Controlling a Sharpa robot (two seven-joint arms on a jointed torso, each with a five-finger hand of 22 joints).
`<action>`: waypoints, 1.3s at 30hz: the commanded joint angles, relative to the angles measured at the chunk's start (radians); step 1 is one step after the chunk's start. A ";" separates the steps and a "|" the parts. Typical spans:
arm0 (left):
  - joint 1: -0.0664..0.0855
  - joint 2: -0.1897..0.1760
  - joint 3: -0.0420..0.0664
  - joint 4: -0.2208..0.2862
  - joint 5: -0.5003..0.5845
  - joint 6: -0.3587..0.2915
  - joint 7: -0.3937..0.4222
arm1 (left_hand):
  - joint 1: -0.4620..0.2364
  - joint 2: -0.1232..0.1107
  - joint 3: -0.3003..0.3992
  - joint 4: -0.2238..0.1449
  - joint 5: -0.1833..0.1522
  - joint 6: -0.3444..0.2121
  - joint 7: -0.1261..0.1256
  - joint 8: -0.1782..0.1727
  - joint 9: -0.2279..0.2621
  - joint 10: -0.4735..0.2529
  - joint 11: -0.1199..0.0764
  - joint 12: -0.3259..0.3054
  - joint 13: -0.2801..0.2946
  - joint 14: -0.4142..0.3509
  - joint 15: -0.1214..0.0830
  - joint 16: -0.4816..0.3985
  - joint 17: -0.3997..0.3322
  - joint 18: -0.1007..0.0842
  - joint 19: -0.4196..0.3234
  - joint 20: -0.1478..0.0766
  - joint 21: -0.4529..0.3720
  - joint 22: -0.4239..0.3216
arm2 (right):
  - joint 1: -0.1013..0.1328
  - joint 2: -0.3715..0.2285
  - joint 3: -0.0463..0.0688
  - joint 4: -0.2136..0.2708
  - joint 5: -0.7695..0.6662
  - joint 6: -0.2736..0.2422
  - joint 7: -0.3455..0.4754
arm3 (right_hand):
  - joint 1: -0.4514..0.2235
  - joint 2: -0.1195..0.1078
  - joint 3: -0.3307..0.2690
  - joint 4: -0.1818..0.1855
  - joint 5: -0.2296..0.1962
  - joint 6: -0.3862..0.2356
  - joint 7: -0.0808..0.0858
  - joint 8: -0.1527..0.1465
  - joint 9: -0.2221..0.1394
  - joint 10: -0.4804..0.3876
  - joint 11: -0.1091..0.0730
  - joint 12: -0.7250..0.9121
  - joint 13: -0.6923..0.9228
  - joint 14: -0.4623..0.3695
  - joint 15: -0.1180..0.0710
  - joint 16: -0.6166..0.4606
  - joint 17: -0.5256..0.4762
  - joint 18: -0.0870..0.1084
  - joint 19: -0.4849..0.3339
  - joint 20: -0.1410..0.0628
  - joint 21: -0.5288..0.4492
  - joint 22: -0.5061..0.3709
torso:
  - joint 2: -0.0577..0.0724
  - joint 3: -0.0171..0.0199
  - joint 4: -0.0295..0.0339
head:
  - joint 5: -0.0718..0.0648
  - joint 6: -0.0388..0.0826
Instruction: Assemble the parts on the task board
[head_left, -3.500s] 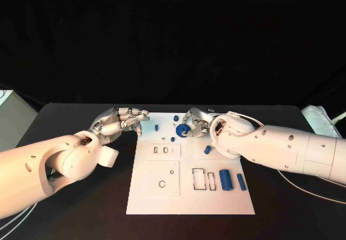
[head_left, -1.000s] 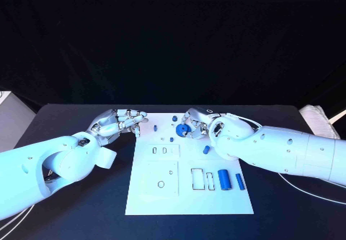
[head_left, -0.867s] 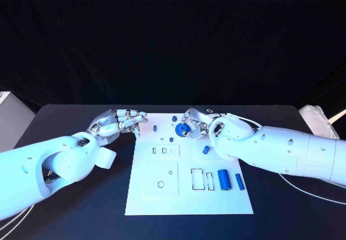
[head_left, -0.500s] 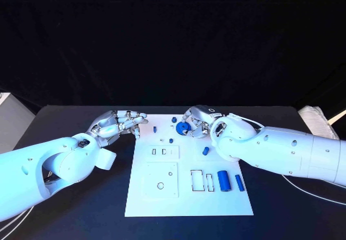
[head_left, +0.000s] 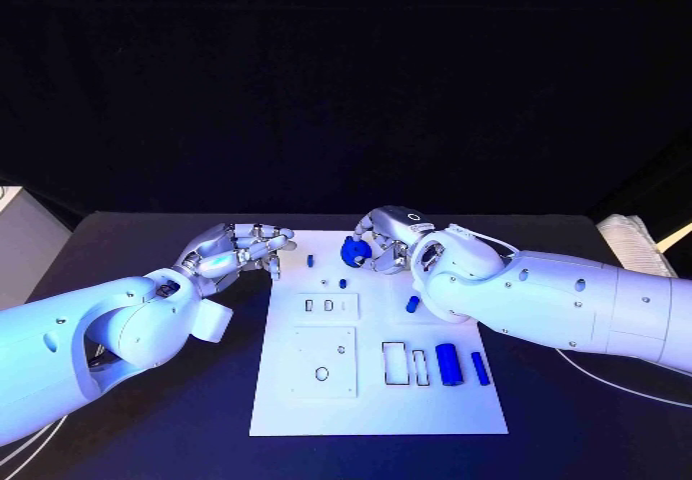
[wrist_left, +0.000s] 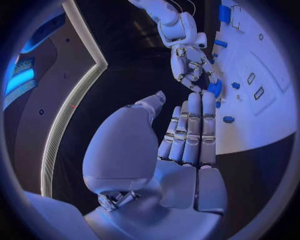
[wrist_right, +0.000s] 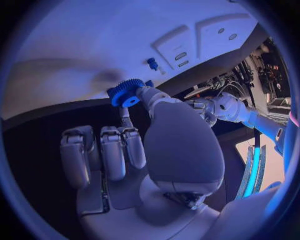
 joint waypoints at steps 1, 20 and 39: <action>0.001 0.003 0.000 0.004 -0.001 0.018 0.003 | -0.008 0.002 0.001 0.002 0.000 -0.003 0.003 -0.005 0.001 -0.007 0.002 -0.001 -0.001 0.006 0.002 -0.006 -0.001 0.006 -0.005 -0.001 0.006 0.001 | 0.000 0.020 0.000 -0.020 -0.012 -0.001 0.001 | -0.008 0.000 0.007 0.000 -0.007 0.006 -0.002 0.004 0.000 0.075 -0.008 0.003 0.233 0.106 -0.005 0.004 0.263 -0.007 0.106 -0.008 0.004 0.263 | 0.001 -0.0006 0.0006 | 0.000 0.000; 0.001 0.007 0.001 0.007 -0.003 0.017 0.002 | -0.008 0.003 0.000 0.002 0.000 -0.003 0.003 -0.005 0.001 -0.007 0.002 -0.001 -0.001 0.006 0.002 -0.006 -0.001 0.006 -0.005 -0.001 0.007 0.001 | -0.012 0.092 -0.003 -0.110 -0.011 0.022 0.006 | -0.008 0.001 0.010 -0.002 -0.008 0.004 -0.002 0.004 0.000 0.075 -0.009 0.003 0.234 0.106 -0.005 0.004 0.263 -0.007 0.106 -0.008 0.004 0.263 | 0.005 0.0002 0.0050 | 0.005 -0.003; 0.001 0.004 0.001 0.009 -0.004 0.014 0.001 | -0.008 0.003 0.000 0.002 0.000 -0.003 0.003 -0.005 0.001 -0.007 0.002 -0.001 -0.001 0.006 0.002 -0.006 -0.001 0.006 -0.005 -0.001 0.007 0.001 | -0.020 0.104 -0.007 -0.129 -0.007 0.047 0.008 | -0.009 0.000 0.012 -0.003 -0.012 0.003 -0.002 0.003 0.000 0.075 -0.008 0.003 0.234 0.106 -0.005 0.004 0.263 -0.007 0.106 -0.008 0.004 0.263 | 0.003 0.0001 0.0046 | 0.006 -0.008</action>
